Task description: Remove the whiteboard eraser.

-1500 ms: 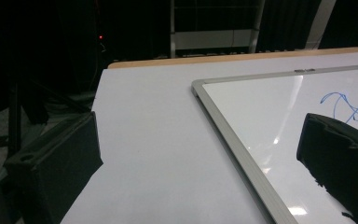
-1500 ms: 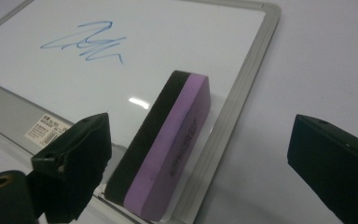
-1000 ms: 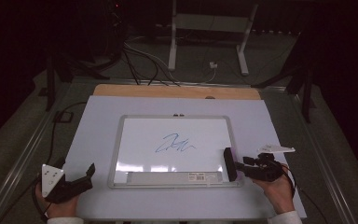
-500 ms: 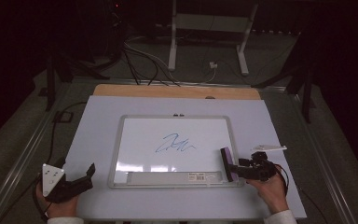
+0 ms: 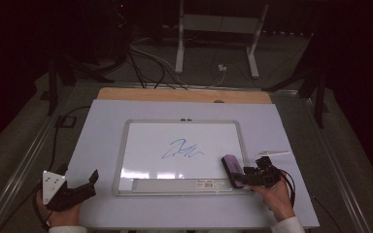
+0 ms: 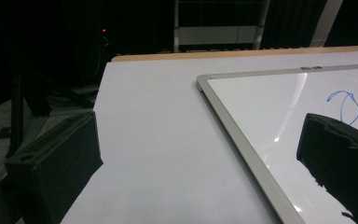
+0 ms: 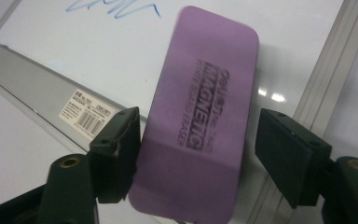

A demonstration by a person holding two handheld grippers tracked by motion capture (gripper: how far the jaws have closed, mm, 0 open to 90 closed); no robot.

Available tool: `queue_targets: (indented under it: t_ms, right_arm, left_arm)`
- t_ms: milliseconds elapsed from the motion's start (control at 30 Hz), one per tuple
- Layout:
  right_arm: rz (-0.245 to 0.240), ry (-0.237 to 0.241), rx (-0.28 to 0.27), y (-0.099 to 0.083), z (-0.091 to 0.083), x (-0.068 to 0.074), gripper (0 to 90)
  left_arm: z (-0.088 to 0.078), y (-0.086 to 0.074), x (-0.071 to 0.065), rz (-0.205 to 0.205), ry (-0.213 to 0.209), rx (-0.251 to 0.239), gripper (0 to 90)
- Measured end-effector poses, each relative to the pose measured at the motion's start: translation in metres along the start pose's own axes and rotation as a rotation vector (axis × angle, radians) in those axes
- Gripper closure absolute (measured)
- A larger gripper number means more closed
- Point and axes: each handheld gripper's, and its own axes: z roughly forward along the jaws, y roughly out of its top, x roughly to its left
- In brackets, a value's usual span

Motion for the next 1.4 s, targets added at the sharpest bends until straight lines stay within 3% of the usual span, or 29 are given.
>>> queue_targets:
  t_ms: [100,467,1400]
  right_arm:
    - [-0.004,0.001,-0.005,0.0,-0.001,0.0,39.8]
    - [-0.007,-0.018,-0.057,0.002,-0.012,0.003,40.4]
    - [-0.066,-0.028,-0.154,0.019,-0.032,0.012,40.6]
  left_arm:
    - [0.0,0.0,0.0,-0.003,0.0,-0.003,0.4]
    - [0.0,0.0,0.0,-0.002,0.001,-0.003,0.4]
    - [0.001,-0.001,0.0,0.001,0.003,0.007,0.4]
